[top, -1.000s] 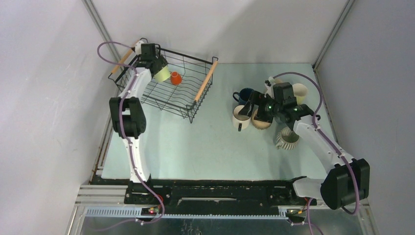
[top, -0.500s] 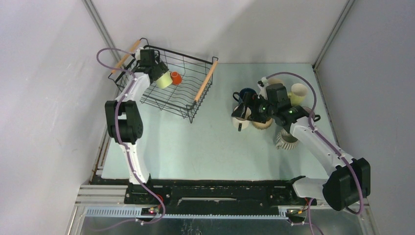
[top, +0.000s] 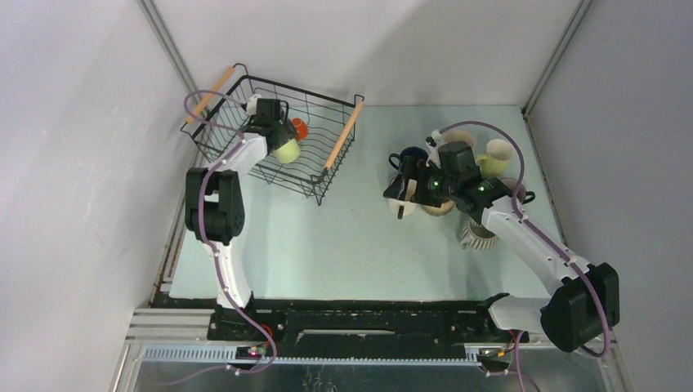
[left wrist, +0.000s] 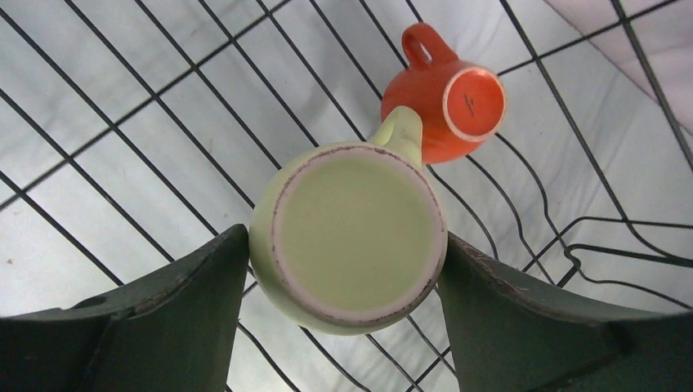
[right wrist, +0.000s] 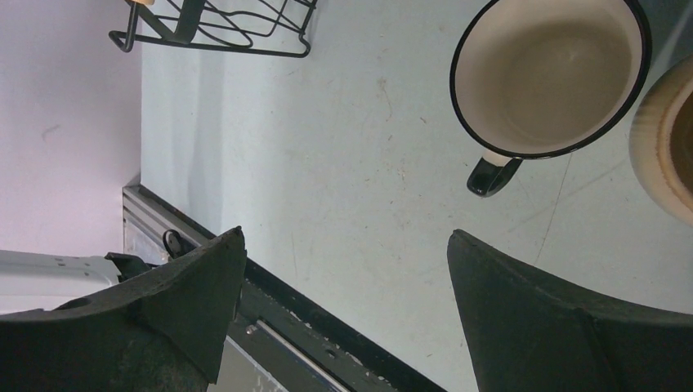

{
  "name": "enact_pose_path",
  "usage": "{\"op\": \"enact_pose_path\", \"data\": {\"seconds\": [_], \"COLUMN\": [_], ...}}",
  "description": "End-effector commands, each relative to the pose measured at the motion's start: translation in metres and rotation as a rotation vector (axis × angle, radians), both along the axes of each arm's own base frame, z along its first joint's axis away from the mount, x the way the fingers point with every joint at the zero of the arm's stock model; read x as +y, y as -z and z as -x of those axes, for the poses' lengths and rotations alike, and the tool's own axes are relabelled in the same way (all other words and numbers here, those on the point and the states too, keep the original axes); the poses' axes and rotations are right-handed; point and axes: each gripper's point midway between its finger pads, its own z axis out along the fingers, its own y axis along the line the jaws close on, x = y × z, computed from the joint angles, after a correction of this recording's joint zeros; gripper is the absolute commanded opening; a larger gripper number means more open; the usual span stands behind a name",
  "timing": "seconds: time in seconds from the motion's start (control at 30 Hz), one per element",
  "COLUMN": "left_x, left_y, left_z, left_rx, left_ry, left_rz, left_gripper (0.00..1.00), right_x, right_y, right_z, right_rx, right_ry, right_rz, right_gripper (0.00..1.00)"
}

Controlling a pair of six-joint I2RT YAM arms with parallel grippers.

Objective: Unload the cups from the dish rack
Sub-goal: Unload the cup from the dish rack.

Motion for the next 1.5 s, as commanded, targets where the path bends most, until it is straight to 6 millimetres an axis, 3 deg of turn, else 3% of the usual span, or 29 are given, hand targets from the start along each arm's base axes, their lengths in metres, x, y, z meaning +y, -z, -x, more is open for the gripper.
{"op": "enact_pose_path", "data": {"seconds": [0.0,0.13,0.3,0.37,0.8,0.97,1.33,1.47], "left_x": [0.002,0.002,0.000,0.002,0.008,0.010,0.017,0.017], "left_y": [-0.051,-0.041,-0.032,-0.034,-0.044,-0.041,-0.039,-0.029], "left_z": [-0.003,0.005,0.010,0.008,-0.014,-0.019,-0.022,-0.025], "left_rx": [-0.153,-0.132,-0.114,-0.118,-0.114,-0.108,-0.099,-0.058], "left_ry": [-0.043,-0.054,-0.041,-0.035,0.000,0.005,0.026,0.051], "left_rz": [-0.029,-0.040,-0.062,-0.082,-0.179,-0.177,-0.184,-0.193], "left_gripper": [0.06,0.12,0.30,0.39,0.76,0.85,0.96,0.97], "right_x": [-0.001,0.000,-0.002,-0.001,0.000,0.000,0.002,0.002], "right_y": [-0.008,-0.008,-0.005,-0.005,-0.002,-0.001,0.000,-0.001], "right_z": [0.004,0.006,0.009,0.009,0.007,0.006,0.005,0.006], "right_rx": [-0.032,-0.038,-0.035,-0.037,-0.038,-0.037,-0.035,-0.039], "right_ry": [0.013,0.010,0.012,0.012,0.001,-0.001,-0.004,-0.006], "right_rz": [0.006,0.005,0.003,0.002,0.007,0.009,0.003,0.002], "right_gripper": [1.00,1.00,1.00,1.00,1.00,1.00,1.00,1.00]}}
